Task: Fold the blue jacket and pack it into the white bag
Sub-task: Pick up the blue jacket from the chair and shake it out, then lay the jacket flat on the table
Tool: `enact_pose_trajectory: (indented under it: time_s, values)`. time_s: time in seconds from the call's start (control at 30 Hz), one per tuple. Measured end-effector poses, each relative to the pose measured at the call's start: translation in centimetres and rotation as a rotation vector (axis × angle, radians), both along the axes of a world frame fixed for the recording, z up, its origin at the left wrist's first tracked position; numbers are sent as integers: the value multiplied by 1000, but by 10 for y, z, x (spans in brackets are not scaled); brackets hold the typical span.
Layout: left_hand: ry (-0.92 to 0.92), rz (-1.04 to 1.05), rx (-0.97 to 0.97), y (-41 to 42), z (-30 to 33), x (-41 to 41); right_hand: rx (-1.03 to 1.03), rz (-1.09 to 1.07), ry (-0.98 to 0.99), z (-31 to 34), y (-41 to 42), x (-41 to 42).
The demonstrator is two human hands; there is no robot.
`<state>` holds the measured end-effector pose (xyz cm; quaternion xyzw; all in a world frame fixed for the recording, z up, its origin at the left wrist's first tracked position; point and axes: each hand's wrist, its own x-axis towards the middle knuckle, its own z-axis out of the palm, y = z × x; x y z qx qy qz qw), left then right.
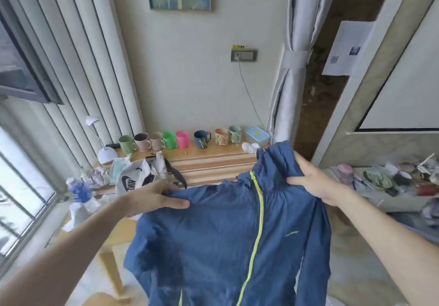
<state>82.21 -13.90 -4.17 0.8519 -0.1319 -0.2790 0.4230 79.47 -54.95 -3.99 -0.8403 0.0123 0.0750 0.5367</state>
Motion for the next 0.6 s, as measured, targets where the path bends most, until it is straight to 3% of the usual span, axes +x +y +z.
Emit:
enact_pose_trajectory:
  time_s: [0.1,0.23,0.37,0.47,0.6]
  values:
    - [5,56,5,2,-1,73,-74,4,-29,10,-9,75]
    - [-123,130,38,-8,2,162,-216,64,-74,23,-16,175]
    - [-290,151,229,-22,-23,244,-334,109,-122,15,-18,265]
    - [-379,232,333,-36,-50,295,-380,126,-176,-13,-18,333]
    - [-412,372,550,-54,-104,349,-431,227,-128,-102,-19,423]
